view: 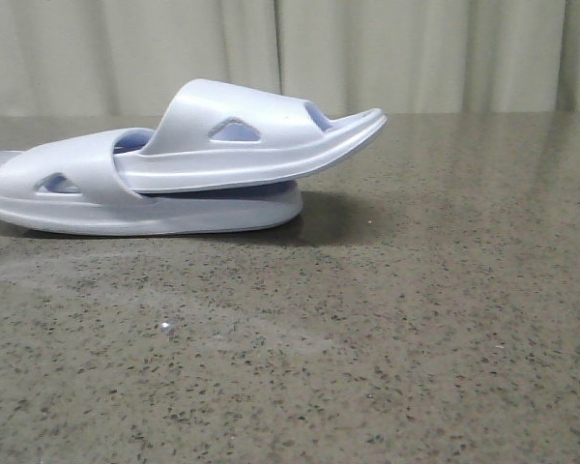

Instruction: Insert blue slippers together front up

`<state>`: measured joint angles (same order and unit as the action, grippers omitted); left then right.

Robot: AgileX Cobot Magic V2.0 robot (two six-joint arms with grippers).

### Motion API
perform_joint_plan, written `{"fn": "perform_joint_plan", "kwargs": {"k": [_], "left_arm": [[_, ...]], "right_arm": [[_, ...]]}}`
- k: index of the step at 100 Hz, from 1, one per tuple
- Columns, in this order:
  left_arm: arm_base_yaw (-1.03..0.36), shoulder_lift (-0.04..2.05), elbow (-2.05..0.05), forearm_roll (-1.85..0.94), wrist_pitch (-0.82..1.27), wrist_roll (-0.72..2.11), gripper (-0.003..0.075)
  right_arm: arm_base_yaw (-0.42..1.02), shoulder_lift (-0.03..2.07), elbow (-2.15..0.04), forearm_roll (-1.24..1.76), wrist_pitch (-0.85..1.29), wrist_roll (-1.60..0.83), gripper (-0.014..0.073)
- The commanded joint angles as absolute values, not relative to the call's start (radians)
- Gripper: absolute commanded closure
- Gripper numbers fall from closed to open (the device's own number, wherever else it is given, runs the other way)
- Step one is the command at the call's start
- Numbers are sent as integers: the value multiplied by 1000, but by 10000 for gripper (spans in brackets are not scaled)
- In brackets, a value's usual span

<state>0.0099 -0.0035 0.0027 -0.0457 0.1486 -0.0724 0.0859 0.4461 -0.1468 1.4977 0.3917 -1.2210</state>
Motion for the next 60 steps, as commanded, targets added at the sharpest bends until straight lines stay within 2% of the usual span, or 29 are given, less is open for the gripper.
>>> {"fn": "perform_joint_plan", "kwargs": {"k": [1,60], "left_arm": [[3,0,12,-56,80,-74,705],[3,0,12,-56,80,-74,705]], "right_arm": [[86,447,-172,1531,400,-1233,683],[86,447,-165,1529,353,-1233,683]]}}
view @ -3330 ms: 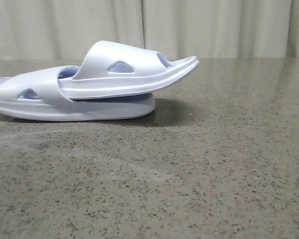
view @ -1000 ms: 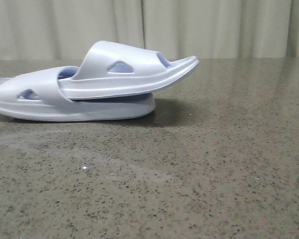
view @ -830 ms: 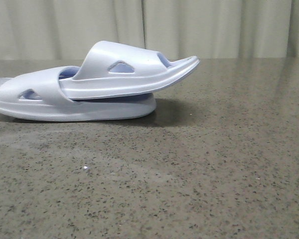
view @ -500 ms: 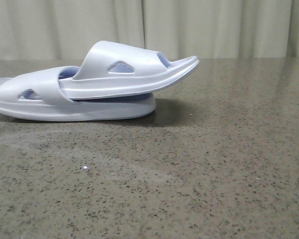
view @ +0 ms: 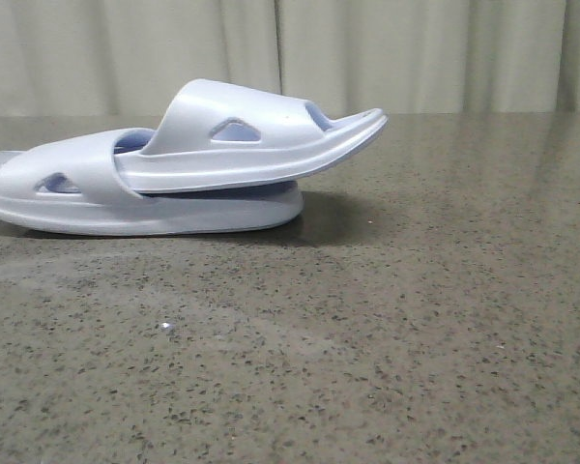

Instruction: Insert blue slippers together front up

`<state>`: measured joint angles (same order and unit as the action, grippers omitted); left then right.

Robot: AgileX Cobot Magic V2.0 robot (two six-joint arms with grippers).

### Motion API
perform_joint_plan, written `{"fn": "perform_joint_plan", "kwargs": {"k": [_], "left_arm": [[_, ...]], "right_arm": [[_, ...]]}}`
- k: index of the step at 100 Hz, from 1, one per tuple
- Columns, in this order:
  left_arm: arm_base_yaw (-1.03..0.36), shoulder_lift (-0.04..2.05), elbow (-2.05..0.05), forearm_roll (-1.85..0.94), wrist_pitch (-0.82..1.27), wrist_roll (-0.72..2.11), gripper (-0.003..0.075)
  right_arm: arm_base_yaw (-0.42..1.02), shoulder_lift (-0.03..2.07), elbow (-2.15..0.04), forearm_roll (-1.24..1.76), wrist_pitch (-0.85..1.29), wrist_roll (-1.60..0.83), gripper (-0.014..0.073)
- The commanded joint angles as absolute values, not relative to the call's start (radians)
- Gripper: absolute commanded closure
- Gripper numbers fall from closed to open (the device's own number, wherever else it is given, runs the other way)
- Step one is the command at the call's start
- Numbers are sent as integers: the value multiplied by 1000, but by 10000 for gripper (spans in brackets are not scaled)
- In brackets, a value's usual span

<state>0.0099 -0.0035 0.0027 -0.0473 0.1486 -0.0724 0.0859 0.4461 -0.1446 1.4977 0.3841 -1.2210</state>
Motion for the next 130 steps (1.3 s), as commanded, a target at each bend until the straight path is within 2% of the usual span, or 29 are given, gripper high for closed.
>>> {"fn": "perform_joint_plan", "kwargs": {"k": [1,15,35,58,75,93,130], "left_arm": [[3,0,12,-56,80,-74,705],[3,0,12,-56,80,-74,705],[3,0,12,-56,80,-74,705],[3,0,12,-56,80,-74,705],[3,0,12,-56,80,-74,705],[3,0,12,-56,80,-74,705],[3,1,12,-56,80,-74,705]], "right_arm": [[86,447,-165,1529,350,-1233,683],[86,439,-173,1336,291,-1166,683],[80,384,-182,622,147,-479,683],[80,288,-168,26,123,-10,683],[80,184,-69,10,14,0,683],[80,66,31,0,12,0,683],[-1,-30,32,-16,101,-17,683]]}}
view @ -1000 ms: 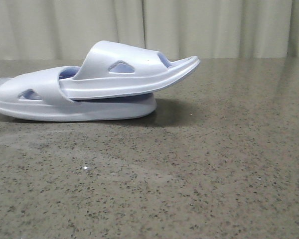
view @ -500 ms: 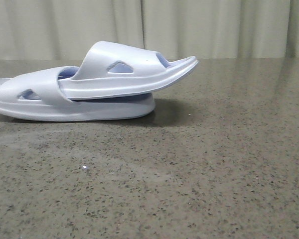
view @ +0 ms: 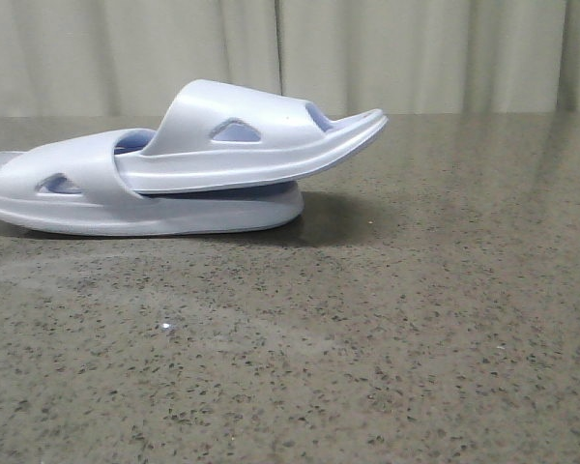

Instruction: Insert blue slippers together front up

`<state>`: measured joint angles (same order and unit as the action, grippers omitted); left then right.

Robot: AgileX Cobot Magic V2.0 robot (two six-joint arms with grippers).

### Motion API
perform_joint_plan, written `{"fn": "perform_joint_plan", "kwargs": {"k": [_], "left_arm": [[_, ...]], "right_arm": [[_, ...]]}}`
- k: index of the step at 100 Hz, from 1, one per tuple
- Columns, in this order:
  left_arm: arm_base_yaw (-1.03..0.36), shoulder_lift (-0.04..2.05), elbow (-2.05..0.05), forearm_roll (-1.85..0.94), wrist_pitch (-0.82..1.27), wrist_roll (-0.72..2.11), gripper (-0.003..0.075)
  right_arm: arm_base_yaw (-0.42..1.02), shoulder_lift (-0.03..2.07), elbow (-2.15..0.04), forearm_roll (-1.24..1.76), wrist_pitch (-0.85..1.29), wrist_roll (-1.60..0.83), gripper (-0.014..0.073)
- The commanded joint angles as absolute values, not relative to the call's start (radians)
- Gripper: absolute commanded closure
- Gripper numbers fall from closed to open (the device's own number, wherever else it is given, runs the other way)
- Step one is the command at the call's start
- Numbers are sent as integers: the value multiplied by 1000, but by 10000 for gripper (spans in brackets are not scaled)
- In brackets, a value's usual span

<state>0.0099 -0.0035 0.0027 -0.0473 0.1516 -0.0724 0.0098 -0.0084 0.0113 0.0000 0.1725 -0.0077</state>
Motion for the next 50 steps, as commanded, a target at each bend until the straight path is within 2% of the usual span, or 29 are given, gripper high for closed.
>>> {"fn": "perform_joint_plan", "kwargs": {"k": [1,50], "left_arm": [[3,1,12,-56,80,-74,705],[3,0,12,-56,80,-74,705]], "right_arm": [[-3,-30,32,-16,98,-18,683],[-3,-30,32,-20,91,-21,683]]}}
